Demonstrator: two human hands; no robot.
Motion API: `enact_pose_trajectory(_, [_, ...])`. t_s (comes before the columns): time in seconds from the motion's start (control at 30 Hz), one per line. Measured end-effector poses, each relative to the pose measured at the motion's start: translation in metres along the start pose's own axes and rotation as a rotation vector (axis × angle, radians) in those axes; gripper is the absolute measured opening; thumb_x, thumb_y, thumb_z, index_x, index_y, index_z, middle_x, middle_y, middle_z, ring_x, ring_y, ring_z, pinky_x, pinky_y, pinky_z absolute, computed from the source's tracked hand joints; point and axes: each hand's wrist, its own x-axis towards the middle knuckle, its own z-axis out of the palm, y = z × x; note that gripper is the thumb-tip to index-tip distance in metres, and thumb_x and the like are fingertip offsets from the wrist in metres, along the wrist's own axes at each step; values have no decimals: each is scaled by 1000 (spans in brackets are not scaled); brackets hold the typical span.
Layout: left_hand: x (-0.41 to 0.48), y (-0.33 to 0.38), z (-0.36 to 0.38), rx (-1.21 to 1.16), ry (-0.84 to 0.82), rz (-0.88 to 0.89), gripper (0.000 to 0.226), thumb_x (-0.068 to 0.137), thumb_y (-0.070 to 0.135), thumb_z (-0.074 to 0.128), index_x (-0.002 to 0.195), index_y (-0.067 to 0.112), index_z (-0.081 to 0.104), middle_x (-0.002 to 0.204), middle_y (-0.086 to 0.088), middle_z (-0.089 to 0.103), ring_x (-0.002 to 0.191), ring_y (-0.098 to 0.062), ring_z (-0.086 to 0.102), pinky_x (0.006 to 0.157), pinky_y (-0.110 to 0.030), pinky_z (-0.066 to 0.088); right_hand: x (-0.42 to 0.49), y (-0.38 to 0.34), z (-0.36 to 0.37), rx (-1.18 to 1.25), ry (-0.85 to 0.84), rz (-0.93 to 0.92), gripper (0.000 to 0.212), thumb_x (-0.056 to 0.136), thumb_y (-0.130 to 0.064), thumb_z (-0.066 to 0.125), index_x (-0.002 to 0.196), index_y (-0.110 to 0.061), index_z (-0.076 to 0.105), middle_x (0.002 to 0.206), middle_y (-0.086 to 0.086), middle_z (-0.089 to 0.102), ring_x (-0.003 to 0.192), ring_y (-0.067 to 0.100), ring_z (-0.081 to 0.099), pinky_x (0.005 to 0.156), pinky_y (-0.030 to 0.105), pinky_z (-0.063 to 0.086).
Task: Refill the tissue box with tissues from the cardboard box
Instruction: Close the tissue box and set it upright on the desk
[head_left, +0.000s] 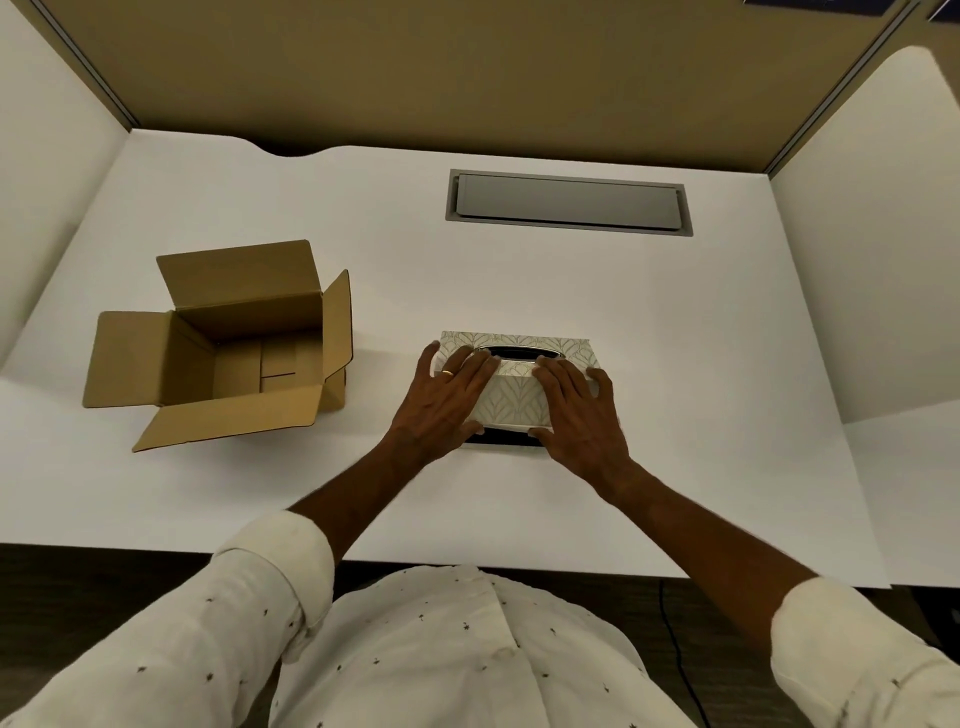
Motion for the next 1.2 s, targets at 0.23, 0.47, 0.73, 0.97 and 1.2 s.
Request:
enact_pose_trajectory(0.23, [26, 13, -6, -35, -48, 101, 104, 75, 53, 75, 157, 13, 25, 160, -9, 35, 145, -30, 36, 119, -55, 25, 7, 11, -6, 49, -59, -54, 95, 73, -53, 81, 149, -12, 41, 158, 7, 44, 146, 25, 41, 118, 49, 28])
enact_pose_trajectory(0.47, [35, 16, -8, -50, -100, 123, 98, 68, 45, 77, 150, 11, 36, 147, -11, 46, 130, -33, 49, 100, -46, 42, 8, 14, -5, 3, -93, -91, 91, 75, -40, 82, 150, -11, 40, 161, 10, 40, 146, 28, 42, 116, 50, 31])
enact_pose_trajectory(0.73, [25, 17, 3, -27, -73, 119, 99, 69, 39, 83, 151, 12, 34, 150, -11, 44, 135, -33, 44, 107, -55, 41, -5, 22, 10, -167, -88, -104, 109, 72, -35, 87, 159, -14, 25, 167, 11, 27, 152, 31, 30, 118, 54, 26])
enact_pose_trajectory(0.97, [14, 25, 21, 20, -48, 113, 96, 72, 34, 82, 150, 12, 32, 152, -13, 43, 137, -35, 44, 107, -57, 38, -16, 16, 23, -166, 38, -122, 75, 80, -4, 67, 150, -13, 44, 162, 12, 39, 146, 33, 42, 111, 53, 33])
enact_pose_trajectory(1.2, [3, 24, 32, 30, 5, 132, 100, 77, 45, 80, 156, 13, 28, 159, -11, 37, 143, -30, 41, 113, -56, 34, -25, 22, 32, -152, 62, -160, 79, 90, -31, 70, 156, -15, 30, 166, 10, 30, 150, 31, 35, 114, 52, 31])
